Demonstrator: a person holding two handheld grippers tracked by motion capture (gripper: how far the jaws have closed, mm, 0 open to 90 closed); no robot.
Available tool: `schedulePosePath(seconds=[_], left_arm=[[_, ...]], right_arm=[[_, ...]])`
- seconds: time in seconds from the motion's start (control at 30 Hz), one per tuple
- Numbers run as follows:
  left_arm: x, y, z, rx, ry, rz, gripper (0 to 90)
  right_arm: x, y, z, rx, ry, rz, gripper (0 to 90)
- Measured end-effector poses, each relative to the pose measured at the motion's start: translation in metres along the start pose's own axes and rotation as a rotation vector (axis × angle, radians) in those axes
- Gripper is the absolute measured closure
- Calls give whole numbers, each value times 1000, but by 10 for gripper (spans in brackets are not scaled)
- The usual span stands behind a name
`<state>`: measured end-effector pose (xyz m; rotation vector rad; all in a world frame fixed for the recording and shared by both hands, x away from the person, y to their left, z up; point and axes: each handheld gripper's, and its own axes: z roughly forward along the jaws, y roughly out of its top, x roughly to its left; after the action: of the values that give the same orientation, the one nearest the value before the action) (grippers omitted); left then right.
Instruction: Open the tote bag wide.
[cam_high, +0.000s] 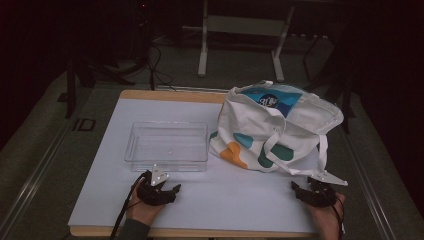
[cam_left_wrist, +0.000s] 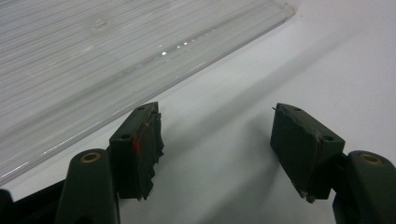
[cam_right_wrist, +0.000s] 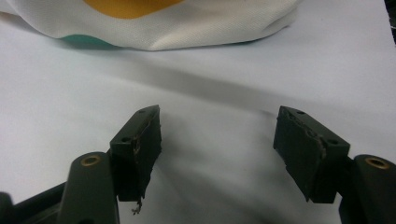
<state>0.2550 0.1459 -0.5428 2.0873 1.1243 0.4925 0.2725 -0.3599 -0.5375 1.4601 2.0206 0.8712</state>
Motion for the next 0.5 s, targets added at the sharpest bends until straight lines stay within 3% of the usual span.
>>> schedulePosePath(seconds=[0.07,0.3,0.5], left_arm=[[0,0,0,-1,0,1,344],[2,0,-2,-17,-14,-13,531],[4,3,-11,-25,-53,-10,582]], right_arm=[[0,0,0,-3,3,-4,344],[2,0,-2,-13,15,-21,497],[1,0,-5,-11,37,-9,564]])
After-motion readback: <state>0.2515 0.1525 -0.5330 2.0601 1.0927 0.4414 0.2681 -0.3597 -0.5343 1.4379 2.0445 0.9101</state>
